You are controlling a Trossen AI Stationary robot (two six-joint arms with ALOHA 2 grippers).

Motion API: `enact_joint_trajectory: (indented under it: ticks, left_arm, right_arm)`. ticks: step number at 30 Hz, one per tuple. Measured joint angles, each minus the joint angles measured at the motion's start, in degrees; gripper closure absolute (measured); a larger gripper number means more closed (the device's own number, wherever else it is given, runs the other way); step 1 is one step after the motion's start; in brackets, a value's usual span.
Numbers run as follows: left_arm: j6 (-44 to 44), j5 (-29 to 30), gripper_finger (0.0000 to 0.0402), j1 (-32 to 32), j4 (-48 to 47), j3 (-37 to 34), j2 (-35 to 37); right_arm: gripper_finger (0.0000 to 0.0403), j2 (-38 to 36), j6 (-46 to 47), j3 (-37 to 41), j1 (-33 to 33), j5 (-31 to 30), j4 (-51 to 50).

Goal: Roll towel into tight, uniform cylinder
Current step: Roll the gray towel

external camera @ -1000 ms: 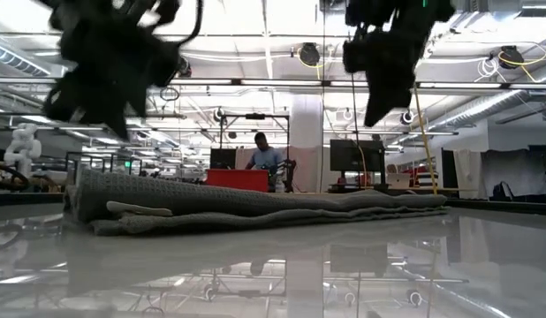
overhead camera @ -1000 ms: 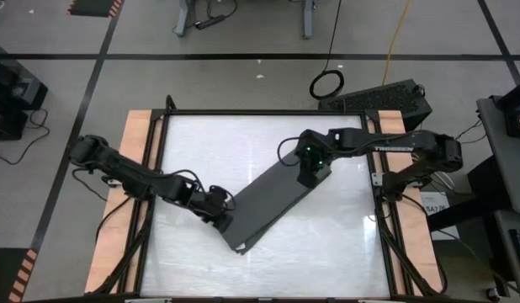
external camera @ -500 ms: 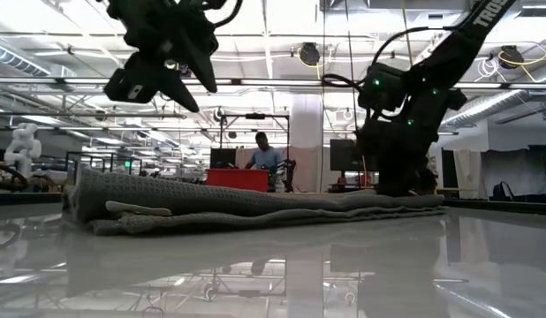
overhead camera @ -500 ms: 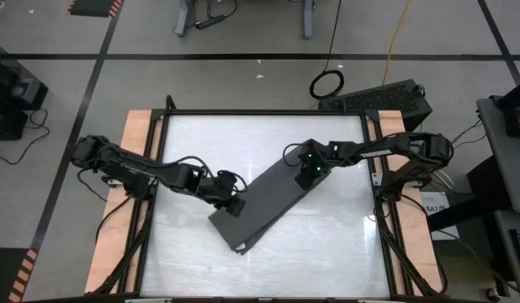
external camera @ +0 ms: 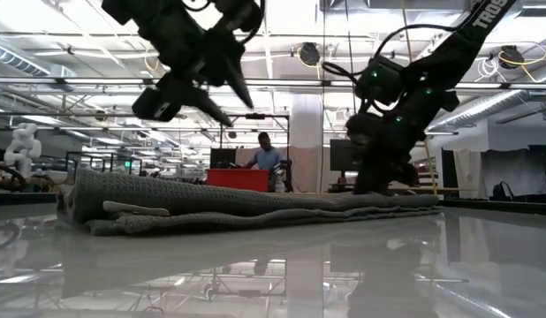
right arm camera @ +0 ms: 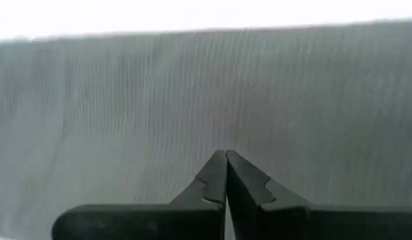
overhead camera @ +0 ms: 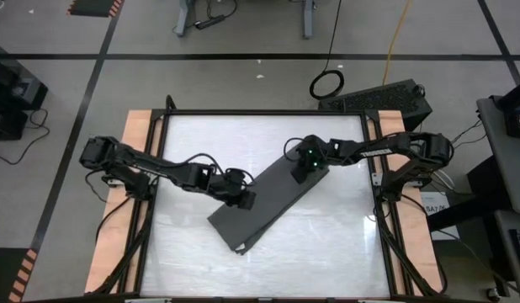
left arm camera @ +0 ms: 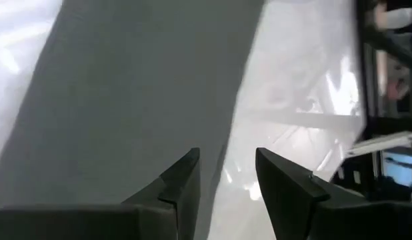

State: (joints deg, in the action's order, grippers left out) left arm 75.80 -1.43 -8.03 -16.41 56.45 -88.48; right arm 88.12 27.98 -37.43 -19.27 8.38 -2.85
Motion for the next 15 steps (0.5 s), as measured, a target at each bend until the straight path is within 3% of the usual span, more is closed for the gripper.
enact_joint_trajectory:
  ticks: [9,15]
  left_arm:
    - [6.34,-1.79,0.0253,-3.86,-0.50,-0.04,-6.34]
    - [15.36,-4.63,0.0253,-6.00,-3.83,-0.09,-9.95]
  right_arm:
    - [0.0403,0.02,-1.80,0.02,-0.44,0.93,-3.44]
    - [0.0403,0.02,-1.65,0.02,-1.51,0.79,-7.55]
